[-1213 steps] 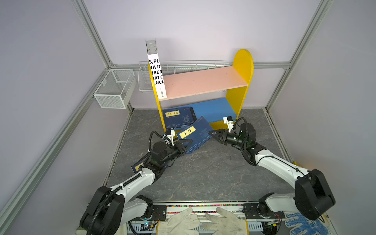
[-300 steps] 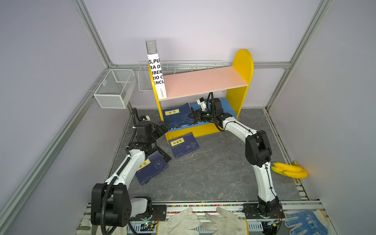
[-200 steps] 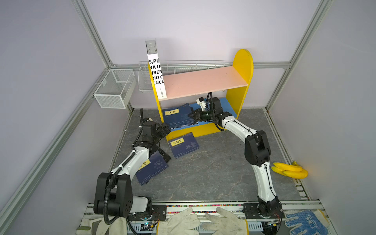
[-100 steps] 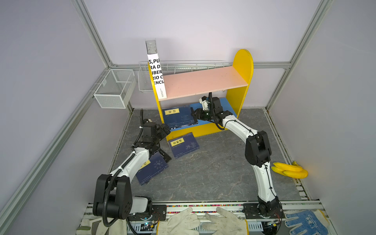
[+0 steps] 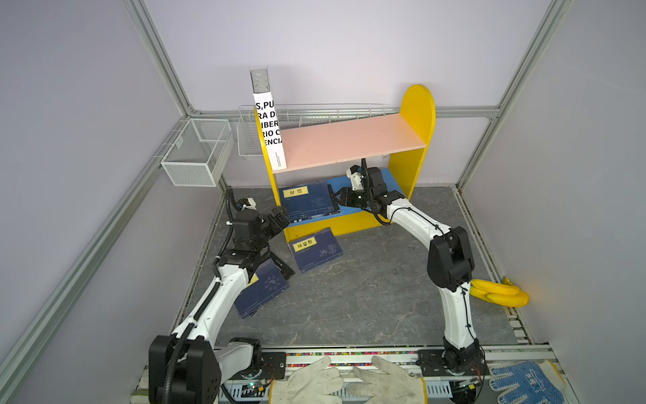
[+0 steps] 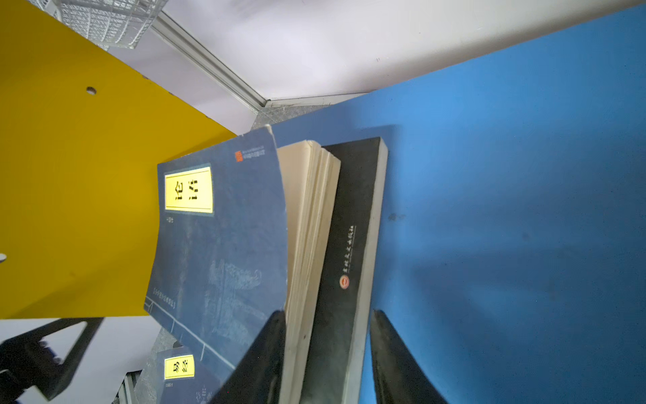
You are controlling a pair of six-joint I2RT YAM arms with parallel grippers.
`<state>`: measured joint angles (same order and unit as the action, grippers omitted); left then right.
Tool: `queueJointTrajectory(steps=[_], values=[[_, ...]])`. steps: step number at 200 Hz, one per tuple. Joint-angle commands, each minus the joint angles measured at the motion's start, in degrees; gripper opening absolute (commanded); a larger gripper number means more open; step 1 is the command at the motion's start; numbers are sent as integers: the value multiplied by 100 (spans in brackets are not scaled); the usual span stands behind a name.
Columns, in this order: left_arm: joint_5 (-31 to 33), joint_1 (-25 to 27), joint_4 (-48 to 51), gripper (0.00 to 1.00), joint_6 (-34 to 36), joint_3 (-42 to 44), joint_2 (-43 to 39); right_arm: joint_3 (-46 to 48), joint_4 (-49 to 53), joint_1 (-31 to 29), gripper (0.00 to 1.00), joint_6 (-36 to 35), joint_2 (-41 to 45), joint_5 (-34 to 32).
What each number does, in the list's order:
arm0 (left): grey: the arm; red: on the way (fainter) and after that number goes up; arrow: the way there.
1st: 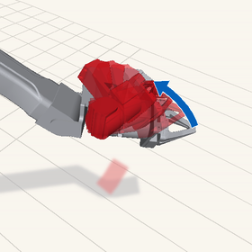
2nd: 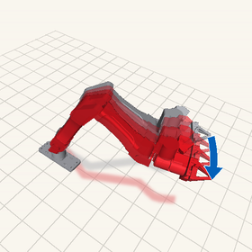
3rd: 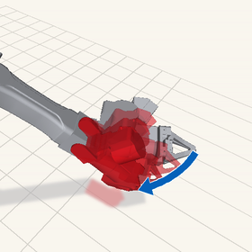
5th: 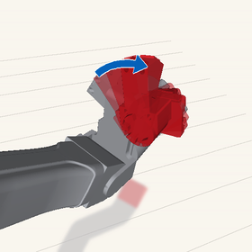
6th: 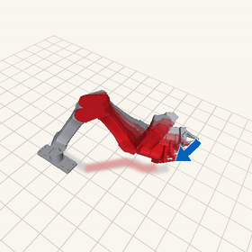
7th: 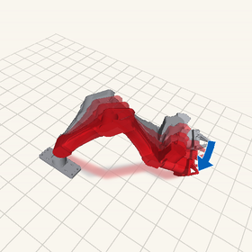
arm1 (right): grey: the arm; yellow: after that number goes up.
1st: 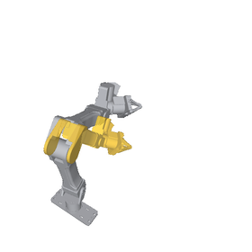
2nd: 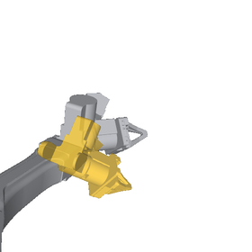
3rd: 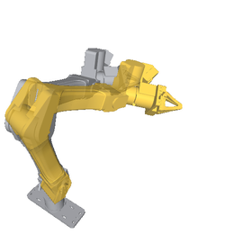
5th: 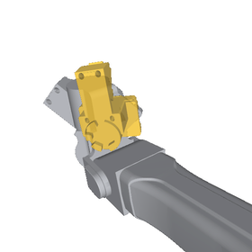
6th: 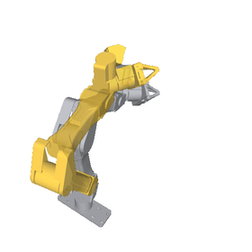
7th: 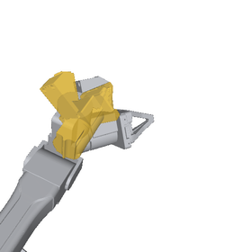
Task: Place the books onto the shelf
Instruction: 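Open and withdraw the right gripper while left gripper moves to table books, then reach the right gripper toward the left gripper over the table books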
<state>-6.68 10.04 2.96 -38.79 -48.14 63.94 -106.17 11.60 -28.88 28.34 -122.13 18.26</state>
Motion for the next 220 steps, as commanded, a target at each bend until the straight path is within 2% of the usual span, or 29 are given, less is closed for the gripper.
queueJointTrajectory(steps=[1,12,28,56,78,97,120,146,171,194,220], values=[[-216,-20,703,95,287,193,-740,449,-831,80,48,-63,827,175],[-44,-20,1147,96,272,341,-1189,702,-1110,134,49,206,953,442],[384,-20,1896,96,175,576,-1840,1083,-1245,108,48,369,1149,502],[1553,-82,3283,100,-267,874,-2537,1987,-1340,-98,51,331,1723,227],[1666,-367,3627,100,-758,1297,-2589,2757,-1319,-340,55,281,2219,-67],[1616,-810,3708,100,-1095,1730,-2615,3317,-1268,-652,58,335,2526,-401],[2201,-1100,3677,100,-1339,2147,-2547,3742,-1531,-1154,60,590,2487,-561],[2757,-1274,3590,100,-1715,2316,-2483,3508,-1797,-1704,62,716,1828,-426],[3067,-1387,3745,100,-1878,2323,-2513,2720,-1847,-2242,66,578,837,-207],[2776,-1625,3643,100,-1793,2451,-2558,2010,-1560,-2557,72,216,198,-305],[2151,-1897,3419,100,-1746,2716,-2501,1332,-1134,-2687,73,-74,-316,-421]])
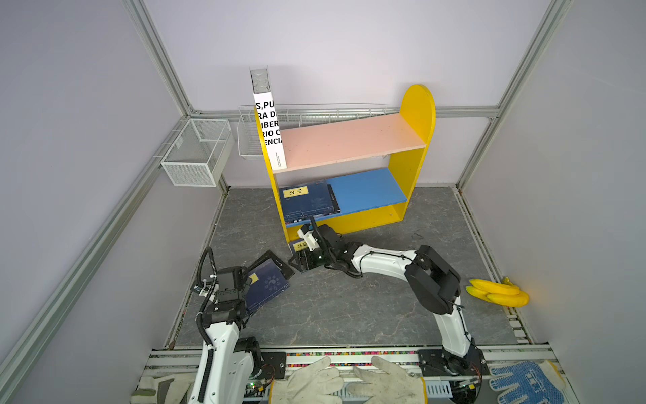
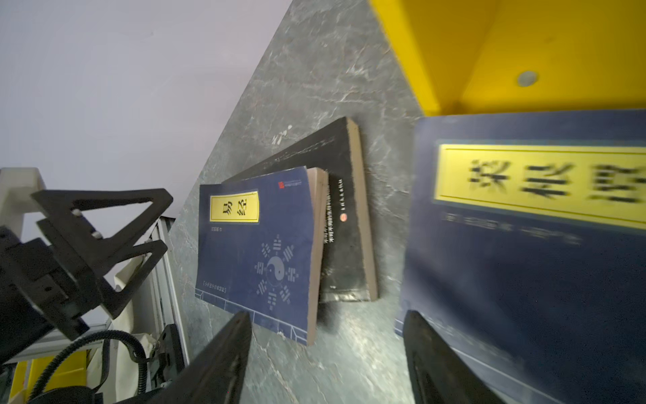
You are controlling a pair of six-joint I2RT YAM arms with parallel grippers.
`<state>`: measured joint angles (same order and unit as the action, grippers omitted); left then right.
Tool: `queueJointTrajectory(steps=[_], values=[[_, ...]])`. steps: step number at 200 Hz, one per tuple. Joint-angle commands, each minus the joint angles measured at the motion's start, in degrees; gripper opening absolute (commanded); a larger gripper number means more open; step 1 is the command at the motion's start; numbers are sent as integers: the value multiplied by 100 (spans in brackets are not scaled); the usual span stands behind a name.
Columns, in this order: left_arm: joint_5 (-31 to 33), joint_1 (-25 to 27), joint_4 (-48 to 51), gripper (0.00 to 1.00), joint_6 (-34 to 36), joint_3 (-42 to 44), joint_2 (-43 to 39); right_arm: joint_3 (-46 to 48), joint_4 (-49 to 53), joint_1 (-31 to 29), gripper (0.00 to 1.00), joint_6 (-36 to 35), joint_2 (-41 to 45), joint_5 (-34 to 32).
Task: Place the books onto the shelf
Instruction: 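Reach the right gripper toward the left gripper over the table books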
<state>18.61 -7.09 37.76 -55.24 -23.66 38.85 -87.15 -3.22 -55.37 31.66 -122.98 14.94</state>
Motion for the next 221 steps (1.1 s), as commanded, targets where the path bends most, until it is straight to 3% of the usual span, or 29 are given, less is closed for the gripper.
queueJointTrajectory(steps=[1,46,108,153,221], values=[[-394,-181,-77,100,-101,276,8,-590,366,-41,73,-415,-242,-93],[-974,-210,-561,100,-157,570,194,-1170,971,-177,73,-550,-779,-355],[-1534,-221,-1221,100,-231,881,268,-1930,1517,-191,73,-687,-1530,-100],[-1881,-229,-1653,100,-75,881,546,-2116,1760,-200,70,-514,-1683,718],[-3287,-227,-3023,100,-184,1145,763,-1779,1454,-282,65,-204,-1278,1649]])
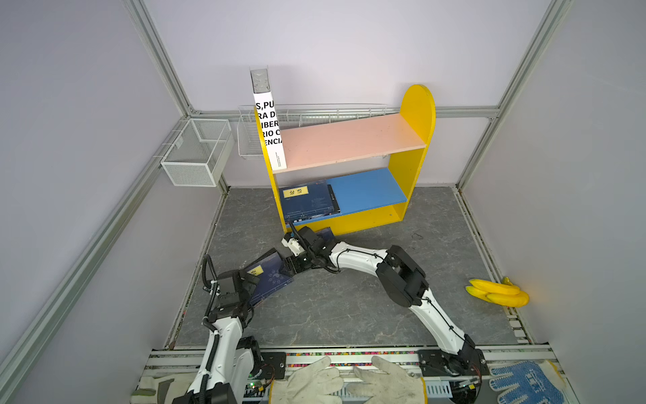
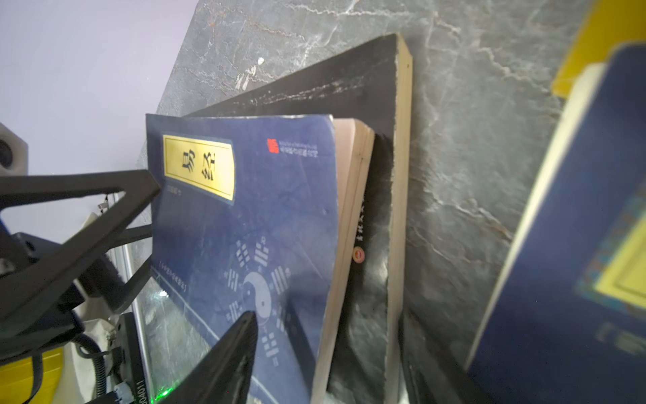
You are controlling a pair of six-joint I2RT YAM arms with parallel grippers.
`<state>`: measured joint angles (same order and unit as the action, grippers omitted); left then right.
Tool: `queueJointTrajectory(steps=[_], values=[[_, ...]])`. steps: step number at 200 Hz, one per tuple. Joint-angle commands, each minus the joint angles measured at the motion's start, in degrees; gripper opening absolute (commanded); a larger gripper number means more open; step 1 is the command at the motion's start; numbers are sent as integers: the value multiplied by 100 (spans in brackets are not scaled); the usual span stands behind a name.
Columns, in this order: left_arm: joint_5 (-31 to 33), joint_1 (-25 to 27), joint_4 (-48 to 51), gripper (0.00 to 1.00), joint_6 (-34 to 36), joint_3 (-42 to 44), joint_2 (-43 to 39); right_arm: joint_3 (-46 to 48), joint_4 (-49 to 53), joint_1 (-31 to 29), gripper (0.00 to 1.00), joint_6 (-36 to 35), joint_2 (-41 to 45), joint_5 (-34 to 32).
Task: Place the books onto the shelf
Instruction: 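Reach the right gripper toward the left gripper over the table books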
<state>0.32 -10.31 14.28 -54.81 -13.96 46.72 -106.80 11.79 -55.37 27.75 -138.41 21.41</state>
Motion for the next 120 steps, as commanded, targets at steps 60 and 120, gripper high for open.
queueJointTrajectory(steps=[60,120], values=[[-2025,94,131,100,187,-494,-690,275,-51,-531,63,61,1135,1072],[-2594,93,187,98,65,-572,-875,981,-232,-583,63,243,1746,850]])
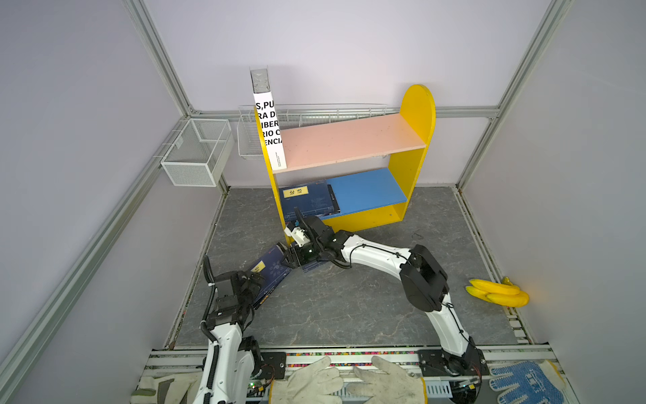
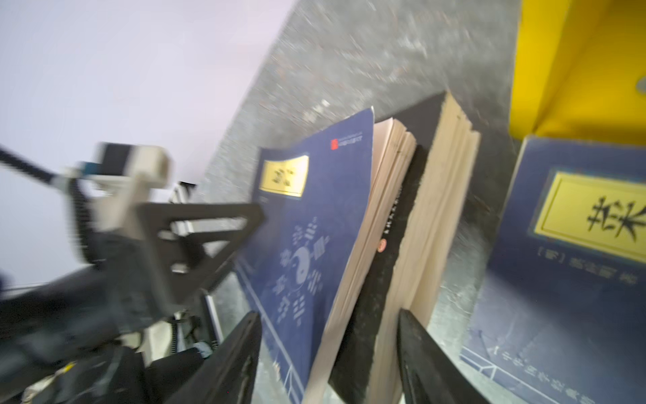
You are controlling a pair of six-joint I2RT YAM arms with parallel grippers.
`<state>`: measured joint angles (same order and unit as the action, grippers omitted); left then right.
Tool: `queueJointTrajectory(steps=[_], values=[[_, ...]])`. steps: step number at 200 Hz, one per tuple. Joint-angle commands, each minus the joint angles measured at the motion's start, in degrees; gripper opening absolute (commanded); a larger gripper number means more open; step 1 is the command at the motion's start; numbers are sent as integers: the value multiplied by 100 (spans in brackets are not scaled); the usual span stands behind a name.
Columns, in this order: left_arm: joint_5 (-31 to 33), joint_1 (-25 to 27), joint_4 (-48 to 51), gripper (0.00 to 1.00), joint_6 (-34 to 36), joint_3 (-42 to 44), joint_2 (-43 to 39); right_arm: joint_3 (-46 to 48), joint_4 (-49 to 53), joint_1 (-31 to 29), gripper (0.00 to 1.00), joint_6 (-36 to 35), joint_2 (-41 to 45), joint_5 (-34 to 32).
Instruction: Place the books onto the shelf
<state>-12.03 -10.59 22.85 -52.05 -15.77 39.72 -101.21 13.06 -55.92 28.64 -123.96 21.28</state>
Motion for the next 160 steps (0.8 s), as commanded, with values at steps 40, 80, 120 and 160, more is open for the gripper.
queueJointTrajectory(steps=[40,80,120,160], values=[[-1925,299,-1031,98,-146,-357,-100,1277,-584,-355,62,326,842,686],[-1494,1449,-1889,99,-474,-550,516,2113,-595,-97,61,326,1424,525],[-1020,2468,-2604,98,-632,-918,1523,3169,-548,258,61,311,2085,397],[-1228,2717,-2968,98,-581,-1185,2292,3898,-59,602,60,118,2574,40]])
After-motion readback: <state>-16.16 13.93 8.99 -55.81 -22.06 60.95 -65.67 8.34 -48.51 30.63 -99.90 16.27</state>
